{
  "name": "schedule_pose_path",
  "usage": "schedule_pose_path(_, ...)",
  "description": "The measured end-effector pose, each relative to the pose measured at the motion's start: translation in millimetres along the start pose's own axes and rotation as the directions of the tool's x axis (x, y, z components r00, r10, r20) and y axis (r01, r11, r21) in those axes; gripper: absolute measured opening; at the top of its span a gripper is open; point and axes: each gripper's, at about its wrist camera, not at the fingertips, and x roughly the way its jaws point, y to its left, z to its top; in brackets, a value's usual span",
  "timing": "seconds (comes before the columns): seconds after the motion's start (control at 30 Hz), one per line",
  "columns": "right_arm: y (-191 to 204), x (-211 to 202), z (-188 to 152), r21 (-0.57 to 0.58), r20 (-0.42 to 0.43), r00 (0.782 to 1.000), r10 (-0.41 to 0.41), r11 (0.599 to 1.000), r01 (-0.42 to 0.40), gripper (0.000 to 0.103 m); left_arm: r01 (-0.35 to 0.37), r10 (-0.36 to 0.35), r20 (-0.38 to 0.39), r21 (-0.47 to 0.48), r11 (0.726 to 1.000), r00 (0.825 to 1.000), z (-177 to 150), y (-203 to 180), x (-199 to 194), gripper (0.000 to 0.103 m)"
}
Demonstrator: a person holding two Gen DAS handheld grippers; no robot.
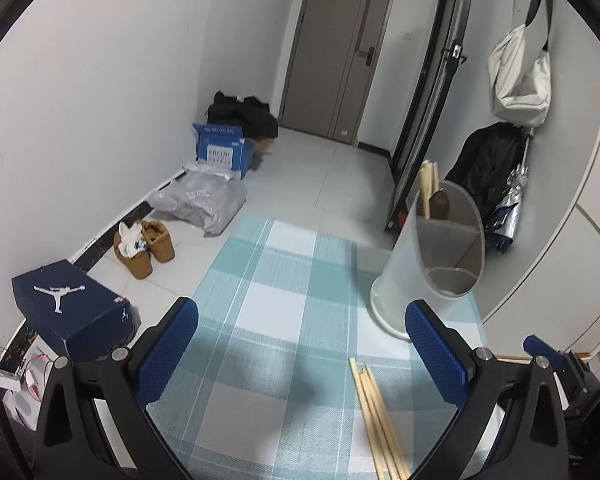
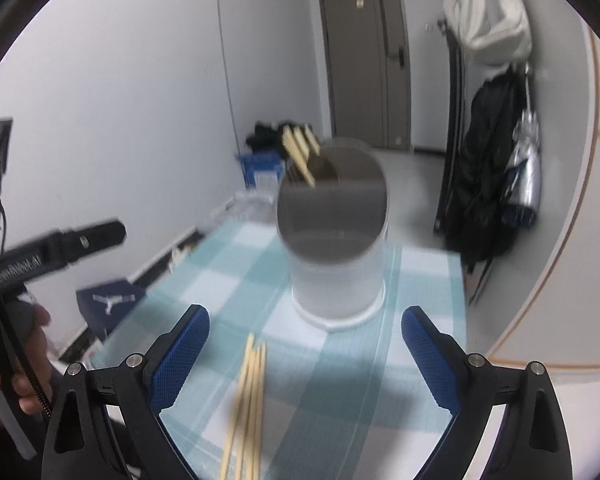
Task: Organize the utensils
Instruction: 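Withdraw both open tools and lower them toward the loose chopsticks, then close right tool on one wooden chopstick while left tool grasps another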
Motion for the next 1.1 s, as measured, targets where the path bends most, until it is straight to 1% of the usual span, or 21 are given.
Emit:
schedule_pose_path(0.1,1.1,12.5,-7.6,-0.007,-0.051,0.999,-0.005,1.0,0.005,0.097,0.012,-0.014,-0.054,-0.031,0.999,0.998,-2.0,8.6,11.2,0.102)
schedule_pose_path(0.2,1.6,27.6,-15.3,0.002,-0.11,0.994,-0.004,1.0,0.004,0.097,0.011,-0.016,-0.123,-0.043,0.999,0.992,-5.6,11.7,25.7,0.102)
schedule_pose_path(0.27,3.0,39.0,-20.4,-0.001,-0.153,0.988,-0.004,1.0,0.004,0.097,-0.001,-0.005,-0.145,-0.044,0.999,0.989,-7.2,13.6,31.4,0.102)
schedule_pose_path(0.43,9.0,63.6,-26.5,-0.026,-0.218,0.976,-0.006,1.0,0.001,0.094,-0.017,0.006,-0.182,-0.061,0.998,0.983,-7.7,19.6,39.7,0.102)
schedule_pose_path(0.53,13.1,79.3,-28.9,-0.041,-0.262,0.965,-0.008,0.999,-0.003,0.086,-0.024,0.01,-0.194,-0.072,0.997,0.981,-5.6,22.2,42.0,0.102)
schedule_pose_path(0.6,13.8,88.1,-31.3,-0.042,-0.288,0.958,-0.01,0.999,-0.003,0.076,-0.026,0.011,-0.196,-0.078,0.997,0.981,-4.5,23.3,42.2,0.102)
schedule_pose_path(0.7,15.3,99.7,-35.1,-0.042,-0.324,0.946,-0.003,0.999,-0.012,0.066,-0.03,0.013,-0.203,-0.081,0.996,0.979,-3.6,24.6,43.3,0.102)
schedule_pose_path(0.77,18.5,105.2,-38.0,-0.057,-0.344,0.939,-0.004,0.998,-0.017,0.062,-0.025,0.006,-0.216,-0.089,0.996,0.976,-3.6,26.0,44.7,0.102)
schedule_pose_path(0.8,20.6,108.1,-39.9,-0.07,-0.358,0.934,-0.009,0.997,-0.017,0.056,-0.023,0.003,-0.219,-0.092,0.996,0.976,-2.9,27.1,46.6,0.102)
schedule_pose_path(0.87,23.5,112.0,-43.1,-0.083,-0.38,0.925,-0.013,0.996,-0.021,0.046,-0.022,0.0,-0.222,-0.095,0.995,0.975,-2.4,28.3,47.9,0.102)
schedule_pose_path(0.97,28.9,110.9,-44.3,-0.12,-0.375,0.926,-0.038,0.993,-0.008,0.044,-0.023,-0.004,-0.232,-0.112,0.993,0.973,-1.0,31.7,51.2,0.102)
schedule_pose_path(1.07,34.3,109.8,-44.8,-0.128,-0.377,0.926,-0.021,0.991,-0.029,0.031,-0.02,-0.012,-0.24,-0.133,0.991,0.971,-0.2,35.1,53.3,0.102)
schedule_pose_path(1.1,35.8,109.4,-44.7,-0.137,-0.375,0.927,-0.026,0.99,-0.028,0.031,-0.02,-0.015,-0.242,-0.14,0.99,0.97,-0.2,36.3,53.7,0.102)
